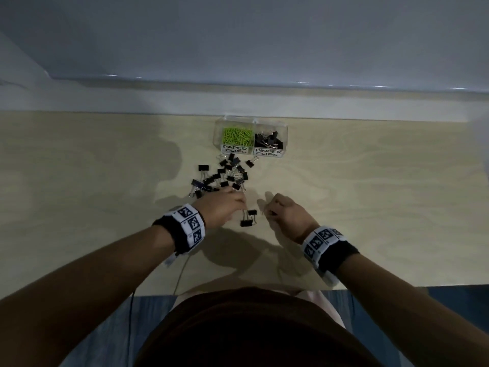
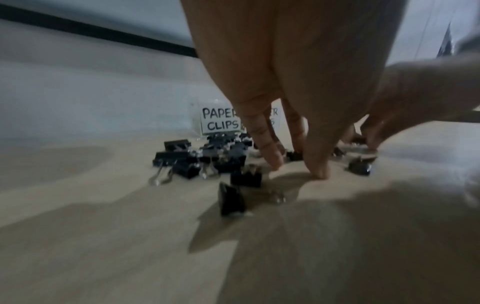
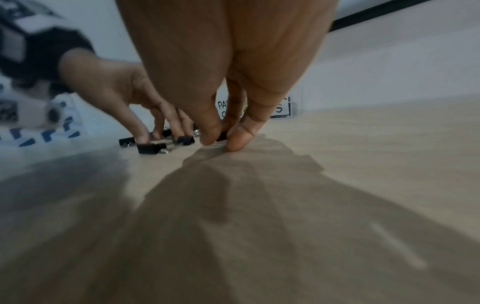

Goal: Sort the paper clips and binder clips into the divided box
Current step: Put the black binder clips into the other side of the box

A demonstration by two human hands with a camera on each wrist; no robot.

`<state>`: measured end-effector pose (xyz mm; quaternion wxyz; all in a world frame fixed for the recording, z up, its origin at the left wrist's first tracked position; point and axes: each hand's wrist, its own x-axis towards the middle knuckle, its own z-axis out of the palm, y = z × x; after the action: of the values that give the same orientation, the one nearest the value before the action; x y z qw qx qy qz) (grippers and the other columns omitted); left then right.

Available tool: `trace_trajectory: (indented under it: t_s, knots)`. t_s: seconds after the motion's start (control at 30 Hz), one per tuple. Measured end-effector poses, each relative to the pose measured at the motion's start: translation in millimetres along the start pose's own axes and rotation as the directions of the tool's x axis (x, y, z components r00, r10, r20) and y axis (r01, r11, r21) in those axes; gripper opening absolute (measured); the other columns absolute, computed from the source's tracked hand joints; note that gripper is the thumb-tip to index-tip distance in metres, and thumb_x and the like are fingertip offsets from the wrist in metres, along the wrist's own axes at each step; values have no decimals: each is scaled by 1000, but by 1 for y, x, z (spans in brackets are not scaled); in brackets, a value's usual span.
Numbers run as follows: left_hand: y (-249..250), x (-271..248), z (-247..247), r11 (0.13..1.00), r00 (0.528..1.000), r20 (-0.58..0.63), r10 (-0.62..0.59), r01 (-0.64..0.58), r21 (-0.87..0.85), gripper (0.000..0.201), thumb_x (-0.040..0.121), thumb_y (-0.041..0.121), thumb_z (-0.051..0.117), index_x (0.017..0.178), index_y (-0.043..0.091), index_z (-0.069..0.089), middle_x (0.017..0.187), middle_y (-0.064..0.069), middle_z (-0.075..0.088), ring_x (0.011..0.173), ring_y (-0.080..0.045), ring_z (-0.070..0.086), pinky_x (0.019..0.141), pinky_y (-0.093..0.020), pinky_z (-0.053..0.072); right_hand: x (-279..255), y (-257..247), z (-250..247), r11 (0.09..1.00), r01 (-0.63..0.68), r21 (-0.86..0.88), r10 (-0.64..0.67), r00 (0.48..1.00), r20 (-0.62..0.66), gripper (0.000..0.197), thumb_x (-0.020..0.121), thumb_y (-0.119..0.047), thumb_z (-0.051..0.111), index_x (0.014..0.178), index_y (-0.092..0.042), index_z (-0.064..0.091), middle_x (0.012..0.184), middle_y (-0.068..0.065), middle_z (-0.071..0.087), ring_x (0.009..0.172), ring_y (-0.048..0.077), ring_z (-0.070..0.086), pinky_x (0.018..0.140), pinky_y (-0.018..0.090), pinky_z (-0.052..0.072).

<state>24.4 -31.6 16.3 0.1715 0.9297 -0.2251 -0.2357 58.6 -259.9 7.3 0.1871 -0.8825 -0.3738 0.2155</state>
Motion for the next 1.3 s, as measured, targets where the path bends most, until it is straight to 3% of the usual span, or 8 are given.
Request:
trace_trajectory:
  t_s: [0.17,0.33,0.43,0.6,0.73,0.87,1.13,1.3]
  knots:
    - [3,-2,17,995,990,-95,-104,104,-8,33,92,12,48,124,14,56,124,-3,53,115,-24,44,96,-34,39,14,-33,-2,997,-36,73,40,998,-53,29,83,-6,59,112,-6,58,102,17,54,89,34,54,75,39,48]
    - [10,-17,28,924,904,-333,-267,142,-356,18,86,12,56,102,9,63,105,-4,55,87,-16,53,82,-36,49,21,-47,12,999,-35,13,35,998,-55,29,80,-3,63,109,-8,64,95,19,56,81,39,55,68,44,53]
    - [28,-17,34,907,916,-311,-252,112,-405,15,85,13,58,97,11,67,101,-2,56,88,-16,51,82,-34,47,18,-45,12,997,-78,14,79,993,-87,19,77,-1,63,95,-5,66,91,20,57,76,39,56,67,43,53]
    - [47,-3,44,943,953,-205,-221,156,-293,28,89,19,54,114,11,63,108,-10,53,99,-26,49,87,-38,44,12,-32,8,977,-169,130,181,980,-80,14,79,-5,61,91,-5,68,90,19,58,79,37,57,71,47,51]
    - [57,6,42,950,944,-171,-281,249,-187,38,85,38,61,112,11,58,113,-8,48,105,-27,43,87,-39,44,8,-27,6,954,-215,211,244,962,-123,15,76,-2,61,88,-6,69,88,17,59,76,36,59,72,42,51]
    - [60,13,37,940,919,-215,-330,301,-158,30,86,34,59,103,10,58,109,-8,50,103,-27,45,83,-37,44,0,-30,8,967,-157,202,191,969,-157,22,78,-4,55,95,-6,67,86,18,57,73,33,56,69,38,48]
    - [37,4,31,909,887,-242,-393,334,-250,17,79,21,59,90,8,61,97,-7,59,96,-25,51,86,-34,43,12,-33,12,933,-324,160,346,929,-135,13,78,-1,55,81,-3,68,88,16,59,77,34,56,68,30,43]
    - [37,15,0,784,801,-314,-511,283,-553,10,75,17,70,82,12,65,87,-1,68,83,-15,63,77,-32,55,16,-19,-3,875,-410,258,467,856,-222,9,75,-10,63,71,-5,71,77,13,65,71,30,61,63,25,42]
